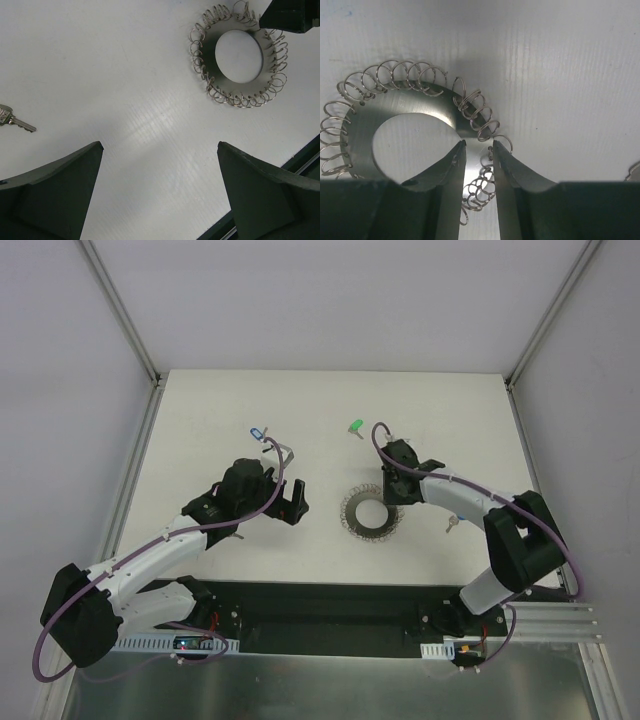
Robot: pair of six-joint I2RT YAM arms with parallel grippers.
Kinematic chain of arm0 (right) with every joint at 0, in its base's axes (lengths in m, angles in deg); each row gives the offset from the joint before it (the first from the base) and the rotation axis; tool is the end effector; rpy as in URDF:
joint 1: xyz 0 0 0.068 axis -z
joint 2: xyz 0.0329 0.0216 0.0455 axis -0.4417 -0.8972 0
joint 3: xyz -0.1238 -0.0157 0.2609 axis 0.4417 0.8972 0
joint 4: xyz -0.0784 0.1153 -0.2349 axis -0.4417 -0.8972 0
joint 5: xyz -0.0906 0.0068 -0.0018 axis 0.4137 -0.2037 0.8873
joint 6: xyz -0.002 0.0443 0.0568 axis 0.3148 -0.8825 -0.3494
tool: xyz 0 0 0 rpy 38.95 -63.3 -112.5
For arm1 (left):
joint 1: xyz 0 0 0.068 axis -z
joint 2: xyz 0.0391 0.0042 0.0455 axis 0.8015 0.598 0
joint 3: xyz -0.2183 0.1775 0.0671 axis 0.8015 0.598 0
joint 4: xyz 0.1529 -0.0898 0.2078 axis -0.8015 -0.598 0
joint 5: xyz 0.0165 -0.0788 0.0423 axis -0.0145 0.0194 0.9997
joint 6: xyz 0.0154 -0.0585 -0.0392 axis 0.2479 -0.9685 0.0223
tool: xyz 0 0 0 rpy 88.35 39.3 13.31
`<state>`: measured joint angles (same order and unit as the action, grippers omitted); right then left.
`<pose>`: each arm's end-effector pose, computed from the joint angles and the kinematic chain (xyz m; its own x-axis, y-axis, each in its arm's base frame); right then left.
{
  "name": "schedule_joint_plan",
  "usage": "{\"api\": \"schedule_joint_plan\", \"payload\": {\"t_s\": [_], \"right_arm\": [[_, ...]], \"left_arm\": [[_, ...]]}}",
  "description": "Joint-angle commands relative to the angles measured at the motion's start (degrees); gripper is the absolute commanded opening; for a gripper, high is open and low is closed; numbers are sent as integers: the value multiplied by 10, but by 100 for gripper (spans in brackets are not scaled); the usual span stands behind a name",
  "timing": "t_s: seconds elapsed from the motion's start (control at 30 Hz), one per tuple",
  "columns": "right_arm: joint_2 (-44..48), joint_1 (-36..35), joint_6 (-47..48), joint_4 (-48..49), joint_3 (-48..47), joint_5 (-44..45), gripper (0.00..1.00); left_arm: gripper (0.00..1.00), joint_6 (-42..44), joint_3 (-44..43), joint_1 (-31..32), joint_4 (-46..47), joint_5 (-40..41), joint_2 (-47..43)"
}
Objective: Put the keys on the keyring
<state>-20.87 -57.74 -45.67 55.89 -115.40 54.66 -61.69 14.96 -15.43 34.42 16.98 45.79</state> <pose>0.2896 0.1609 0.1814 -0.7703 -0.2868 -0.5696 -0.2740 0.9554 -0.1104 0.2019 -0.1639 0.2585 -0.4619 0.1068 -0.8805 0.5977 0.7709 -0.2200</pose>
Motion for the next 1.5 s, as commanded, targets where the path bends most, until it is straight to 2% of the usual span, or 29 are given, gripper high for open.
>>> {"api": "schedule_joint_plan", "payload": {"t_s": [0.0,0.43,0.73,0.83,0.93,1.07,1.13,1.33,1.47], "right_arm": [[-24,2,4,21,-29,16,31],[-54,3,14,15,-28,32,24],[-27,3,28,9,-21,38,9],[-5,3,39,5,-20,38,2],[13,3,54,-2,-20,36,2],[59,-6,90,0,-32,-8,1],[77,-17,138,5,-43,-35,1],[167,-22,255,25,-74,-224,1],[186,-22,305,-20,-135,-355,1]], "left_arm": [[99,-1,-15,1,2,9,1],[99,3,-15,2,-2,14,3],[99,4,-20,2,-4,16,0],[99,5,-23,2,-5,16,-1],[99,8,-28,1,-8,15,-5],[99,17,-36,1,-8,12,-18],[99,30,-43,1,-9,7,-32],[99,101,-79,1,-9,-19,-77],[99,155,-109,1,-10,-72,-98]]}}
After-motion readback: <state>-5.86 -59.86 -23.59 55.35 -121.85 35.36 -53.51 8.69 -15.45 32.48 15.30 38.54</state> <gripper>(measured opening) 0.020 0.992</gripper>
